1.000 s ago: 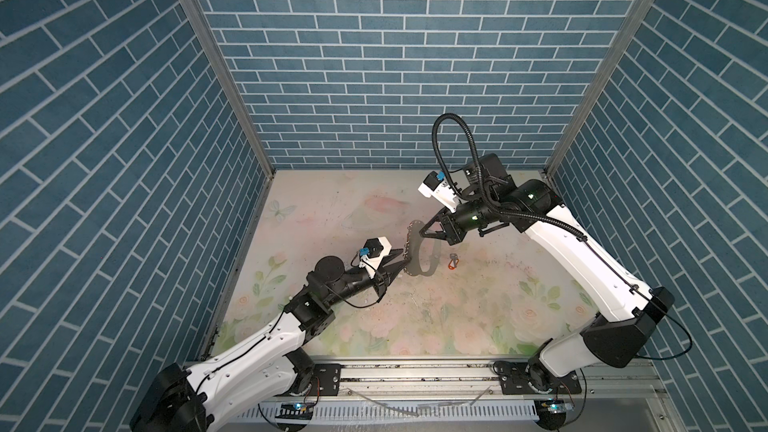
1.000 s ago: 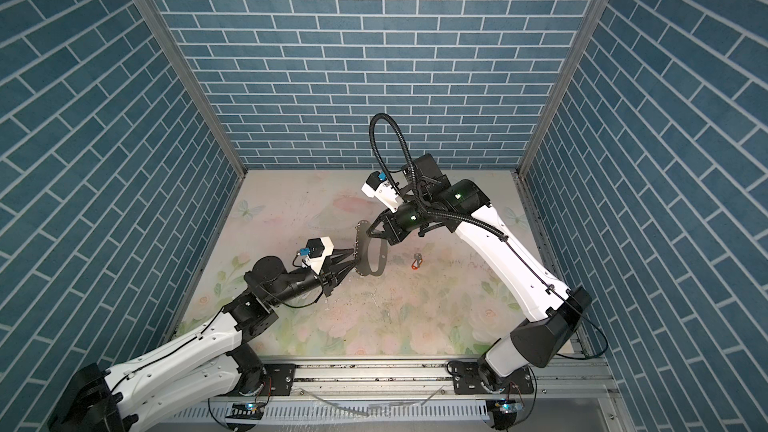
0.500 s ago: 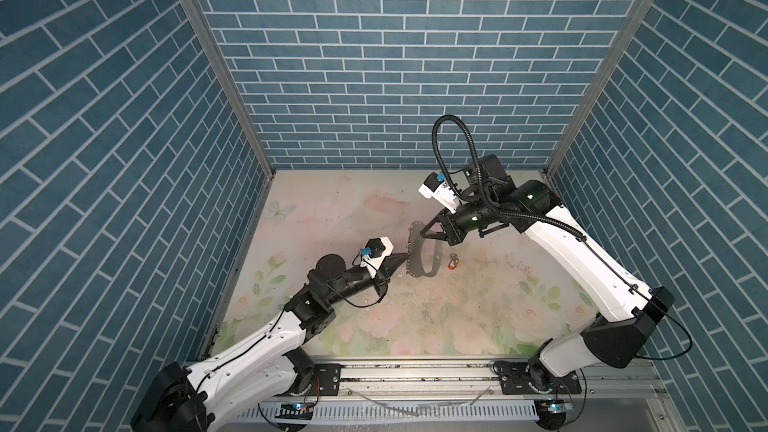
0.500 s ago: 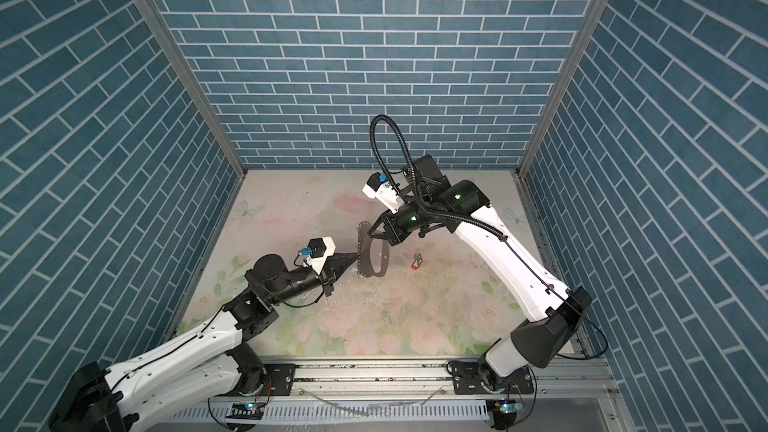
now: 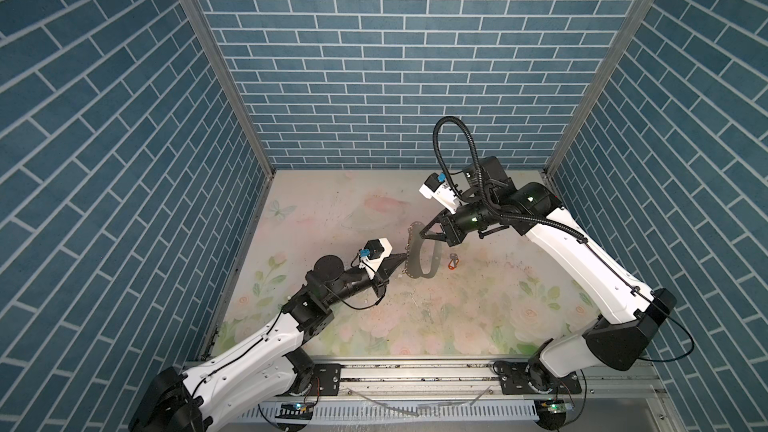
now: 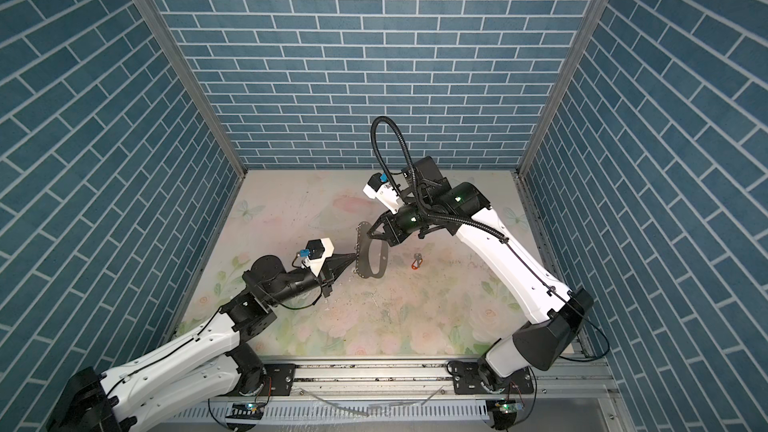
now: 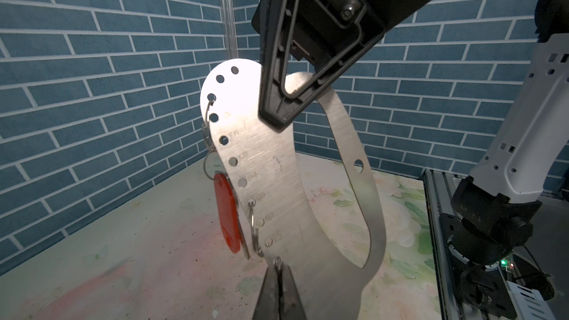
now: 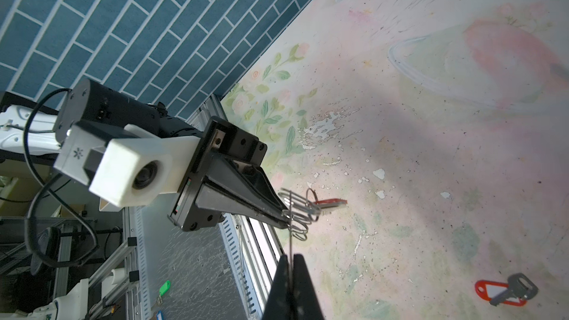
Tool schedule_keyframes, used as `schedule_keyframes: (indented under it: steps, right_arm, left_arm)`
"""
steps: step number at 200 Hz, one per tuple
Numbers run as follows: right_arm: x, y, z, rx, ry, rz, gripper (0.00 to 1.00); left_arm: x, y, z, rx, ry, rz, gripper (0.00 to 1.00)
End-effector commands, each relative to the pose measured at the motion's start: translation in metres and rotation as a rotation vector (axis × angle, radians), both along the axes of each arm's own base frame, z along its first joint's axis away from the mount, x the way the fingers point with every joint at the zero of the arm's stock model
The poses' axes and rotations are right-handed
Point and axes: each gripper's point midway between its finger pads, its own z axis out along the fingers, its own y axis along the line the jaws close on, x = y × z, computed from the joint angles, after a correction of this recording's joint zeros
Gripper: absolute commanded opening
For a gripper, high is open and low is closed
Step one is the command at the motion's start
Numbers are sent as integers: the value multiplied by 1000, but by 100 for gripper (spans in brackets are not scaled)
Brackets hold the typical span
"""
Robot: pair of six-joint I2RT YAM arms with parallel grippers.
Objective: Put the keys on the keyring
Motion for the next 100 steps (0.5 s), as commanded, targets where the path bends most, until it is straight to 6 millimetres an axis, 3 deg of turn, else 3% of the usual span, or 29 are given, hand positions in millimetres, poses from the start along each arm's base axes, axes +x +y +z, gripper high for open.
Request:
schedule_keyframes:
  steps: [1,100]
  right_arm:
    - [1,1,2,29,34,-50,0]
    - [15,3,-10,69,112,-194,0]
  left_arm:
    - [-3,4,13,-36,-68,8,0]
    - [-10,12,19,-61,-115,18,0]
